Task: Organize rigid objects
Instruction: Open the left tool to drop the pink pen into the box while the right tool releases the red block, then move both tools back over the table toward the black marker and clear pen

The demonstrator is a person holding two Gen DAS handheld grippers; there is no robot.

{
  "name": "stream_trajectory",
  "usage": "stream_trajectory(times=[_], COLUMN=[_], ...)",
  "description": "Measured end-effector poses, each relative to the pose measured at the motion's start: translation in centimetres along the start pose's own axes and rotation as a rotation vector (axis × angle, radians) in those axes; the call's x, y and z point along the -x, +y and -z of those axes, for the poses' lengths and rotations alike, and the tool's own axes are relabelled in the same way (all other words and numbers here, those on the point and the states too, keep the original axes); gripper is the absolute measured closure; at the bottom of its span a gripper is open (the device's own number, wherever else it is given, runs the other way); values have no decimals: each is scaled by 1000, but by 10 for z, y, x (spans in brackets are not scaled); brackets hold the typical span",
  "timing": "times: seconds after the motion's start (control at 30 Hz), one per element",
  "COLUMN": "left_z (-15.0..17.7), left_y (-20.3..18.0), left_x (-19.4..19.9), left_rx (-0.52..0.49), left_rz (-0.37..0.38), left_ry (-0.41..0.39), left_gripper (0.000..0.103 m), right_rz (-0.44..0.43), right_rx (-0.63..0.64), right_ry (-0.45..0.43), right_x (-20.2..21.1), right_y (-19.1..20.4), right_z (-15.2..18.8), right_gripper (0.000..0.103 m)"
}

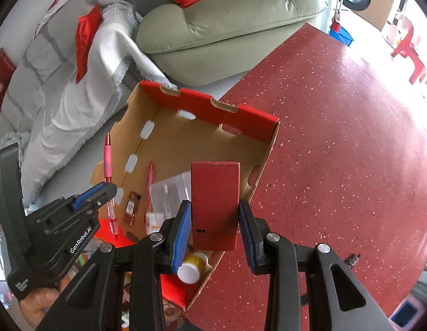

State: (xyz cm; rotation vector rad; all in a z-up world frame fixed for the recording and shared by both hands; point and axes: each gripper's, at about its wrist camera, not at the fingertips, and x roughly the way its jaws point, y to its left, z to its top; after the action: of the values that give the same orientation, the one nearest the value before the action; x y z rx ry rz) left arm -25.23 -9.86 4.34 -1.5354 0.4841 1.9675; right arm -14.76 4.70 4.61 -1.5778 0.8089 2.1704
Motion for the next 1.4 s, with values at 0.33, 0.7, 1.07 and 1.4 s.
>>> stream_trajectory(times=[0.33, 0.7, 1.07, 1.4], left_z=[-25, -24, -14, 38], left_y=[-12, -21, -25, -72], left_x=[-23, -59, -56, -17], left_rx=[-28, -53, -58, -176], left_rz=[-2, -35, -18, 55], left_ry=[14, 93, 101, 73], left_gripper=[92, 92, 7, 0], right_rz=[-2, -2, 20, 39], right_rx=[-29, -57, -57, -289], right_ry=[40, 88, 38, 66], right_x=[-25, -55, -31, 7], right_y=[2, 1, -14, -101], right_z=[-14, -27, -17, 89], right_gripper=[67, 67, 25, 24])
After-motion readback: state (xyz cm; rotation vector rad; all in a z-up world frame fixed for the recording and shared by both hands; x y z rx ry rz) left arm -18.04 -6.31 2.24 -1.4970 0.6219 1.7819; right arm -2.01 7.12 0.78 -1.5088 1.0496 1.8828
